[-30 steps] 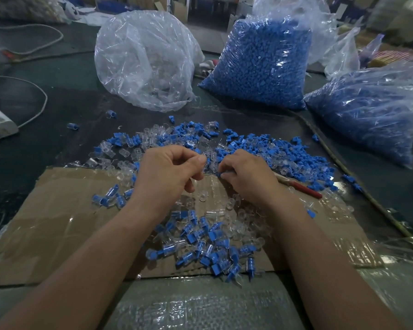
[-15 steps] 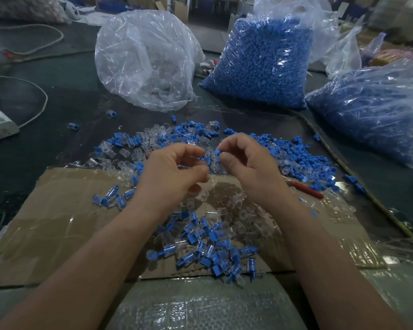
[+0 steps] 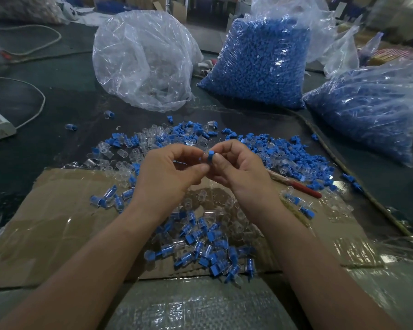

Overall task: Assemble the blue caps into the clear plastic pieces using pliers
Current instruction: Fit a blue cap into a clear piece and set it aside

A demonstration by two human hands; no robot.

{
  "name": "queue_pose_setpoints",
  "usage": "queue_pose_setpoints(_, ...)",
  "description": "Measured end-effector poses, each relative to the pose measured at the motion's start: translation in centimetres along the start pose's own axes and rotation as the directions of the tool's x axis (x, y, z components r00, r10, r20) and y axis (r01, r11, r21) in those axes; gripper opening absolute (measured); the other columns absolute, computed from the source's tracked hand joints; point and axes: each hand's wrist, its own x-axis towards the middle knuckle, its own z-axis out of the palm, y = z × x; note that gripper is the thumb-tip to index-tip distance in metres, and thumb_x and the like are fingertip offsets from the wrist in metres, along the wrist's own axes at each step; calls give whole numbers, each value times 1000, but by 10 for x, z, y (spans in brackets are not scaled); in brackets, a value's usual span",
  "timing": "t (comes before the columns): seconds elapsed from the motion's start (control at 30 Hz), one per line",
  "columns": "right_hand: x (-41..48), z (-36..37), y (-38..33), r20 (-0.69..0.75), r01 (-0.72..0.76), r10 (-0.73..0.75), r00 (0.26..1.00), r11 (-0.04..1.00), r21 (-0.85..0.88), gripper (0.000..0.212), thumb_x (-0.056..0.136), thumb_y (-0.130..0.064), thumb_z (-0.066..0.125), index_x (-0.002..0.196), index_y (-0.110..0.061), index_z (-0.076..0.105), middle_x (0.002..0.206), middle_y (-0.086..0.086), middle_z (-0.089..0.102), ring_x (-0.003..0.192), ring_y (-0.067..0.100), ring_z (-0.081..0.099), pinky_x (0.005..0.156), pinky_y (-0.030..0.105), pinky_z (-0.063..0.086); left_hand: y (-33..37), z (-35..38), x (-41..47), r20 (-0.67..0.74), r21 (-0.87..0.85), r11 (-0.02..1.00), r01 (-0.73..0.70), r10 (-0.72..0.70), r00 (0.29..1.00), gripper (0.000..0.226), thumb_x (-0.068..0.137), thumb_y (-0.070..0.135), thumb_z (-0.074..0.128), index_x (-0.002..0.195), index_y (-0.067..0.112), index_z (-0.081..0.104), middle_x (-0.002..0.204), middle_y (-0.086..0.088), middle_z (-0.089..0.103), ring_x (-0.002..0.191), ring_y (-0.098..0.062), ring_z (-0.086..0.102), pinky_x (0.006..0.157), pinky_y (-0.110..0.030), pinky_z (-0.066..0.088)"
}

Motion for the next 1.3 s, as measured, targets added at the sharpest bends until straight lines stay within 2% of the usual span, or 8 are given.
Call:
queue_pose_setpoints(0.3,0,-1,2,-50,-23,29,998,995,99,17,94,-6,43,85,-17,52,87,8,67,79,18,68,76,29,56,0,0,1,2,-25,999,31,-31,1000,24,74,6,73,84,26,65,76,9,69,61,-4,65,57,-11,50)
queue_pose_setpoints(0.5,-1,5,6,-50,80,-92,994,977,-197,22,93,-6,47,82,-24,51,90,6,61,89,20,62,82,35,54,-2,3,1,6,-13,999,48,-48,999,29,73,5,73,90,25,62,83,6,67,64,-4,65,61,-12,52)
queue_pose_setpoints(0.6,-3,8,8,-34,211,-247,968,882,-421,18,92,-7,49,84,-24,51,79,-12,55,77,-3,56,70,13,47,-2,5,-1,28,-6,999,45,-45,999,32,72,5,73,89,28,61,84,3,66,69,-8,66,65,-18,55)
queue_pose_setpoints(0.67,-3,9,10,-10,267,-311,951,831,-488,12,92,-7,49,94,-15,57,80,-18,53,77,-9,53,68,7,43,-1,7,-3,38,-10,1000,24,-24,999,34,72,2,73,86,31,62,80,6,67,68,-7,66,60,-15,53)
queue_pose_setpoints(0.9,-1,4,12,-23,189,-221,975,880,-435,25,90,-2,51,111,-15,57,98,-2,65,93,9,62,83,31,53,-2,4,1,29,-136,988,79,-75,997,27,76,-1,68,88,23,66,83,3,70,69,-7,68,61,-11,50)
queue_pose_setpoints(1.07,-1,3,11,-46,148,-181,982,907,-394,25,89,-9,56,97,-32,49,93,-2,69,89,9,65,81,37,54,-4,2,2,54,-169,980,109,-101,993,25,73,2,70,90,21,66,82,3,71,72,-9,68,63,-14,52)
queue_pose_setpoints(1.2,-1,0,8,-30,132,-155,987,913,-387,14,90,-19,55,84,-31,51,84,-8,63,80,4,62,75,26,54,-6,1,4,-3,-150,983,105,-107,994,28,72,-1,70,88,22,64,84,1,68,75,-6,66,64,-10,50)
queue_pose_setpoints(1.3,-2,-9,2,90,105,-65,994,814,-572,21,85,-21,62,70,-32,52,66,-13,55,60,-10,51,57,6,42,-6,0,5,-51,-117,989,91,-98,994,23,74,2,69,83,24,65,83,5,67,71,3,64,62,-5,47)
